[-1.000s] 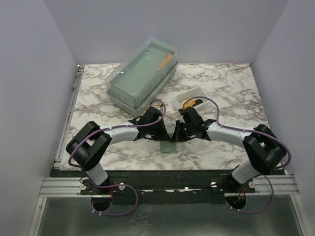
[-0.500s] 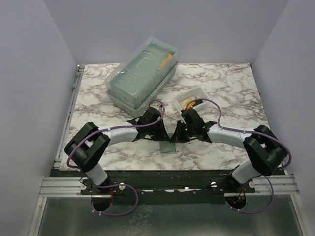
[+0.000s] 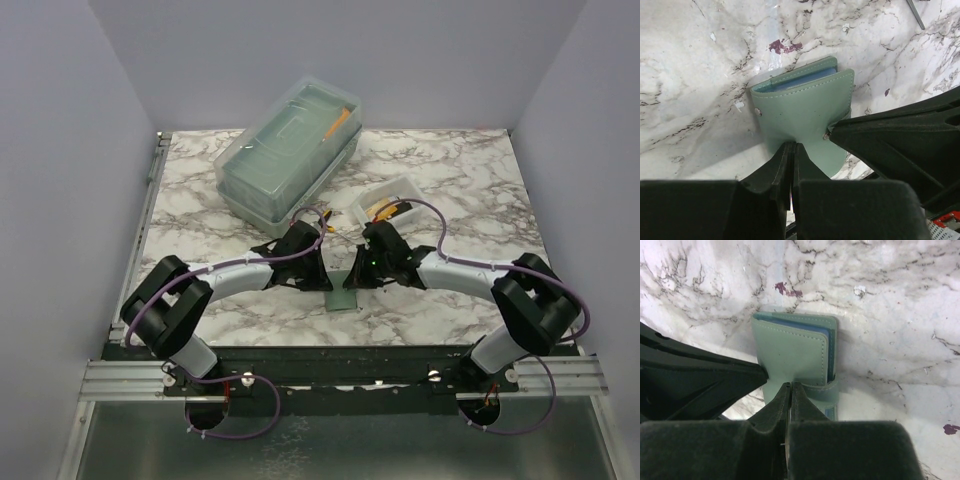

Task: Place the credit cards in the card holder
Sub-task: Close the card holder at the center of the board.

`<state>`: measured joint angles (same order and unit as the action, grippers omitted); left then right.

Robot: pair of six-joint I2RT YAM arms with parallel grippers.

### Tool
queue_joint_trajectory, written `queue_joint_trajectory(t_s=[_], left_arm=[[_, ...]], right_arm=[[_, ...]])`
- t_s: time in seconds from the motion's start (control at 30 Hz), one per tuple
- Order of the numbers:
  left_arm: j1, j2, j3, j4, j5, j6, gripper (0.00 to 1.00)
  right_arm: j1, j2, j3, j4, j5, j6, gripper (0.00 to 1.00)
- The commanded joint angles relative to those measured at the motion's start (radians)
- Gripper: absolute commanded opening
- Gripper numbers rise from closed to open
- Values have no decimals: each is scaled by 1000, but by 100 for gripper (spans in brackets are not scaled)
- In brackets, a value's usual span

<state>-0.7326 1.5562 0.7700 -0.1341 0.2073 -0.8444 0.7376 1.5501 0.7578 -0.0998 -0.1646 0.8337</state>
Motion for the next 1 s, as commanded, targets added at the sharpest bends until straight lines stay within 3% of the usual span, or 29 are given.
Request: queue_joint_trajectory(t_s=[0.0, 0.3, 0.73, 0.97], left_arm=[[-3, 62, -21, 9, -8, 11, 5], [-2, 65, -17, 57, 9, 3, 3], [-1, 31, -44, 67, -8, -47, 0], [-2, 6, -57, 80, -12, -111, 0]], right_arm=[[48, 71, 17, -82, 114, 2, 0], [132, 81, 9, -151, 241, 62, 0], [186, 55, -215, 120, 369, 150, 0], [251, 109, -255, 161, 522, 209, 0]])
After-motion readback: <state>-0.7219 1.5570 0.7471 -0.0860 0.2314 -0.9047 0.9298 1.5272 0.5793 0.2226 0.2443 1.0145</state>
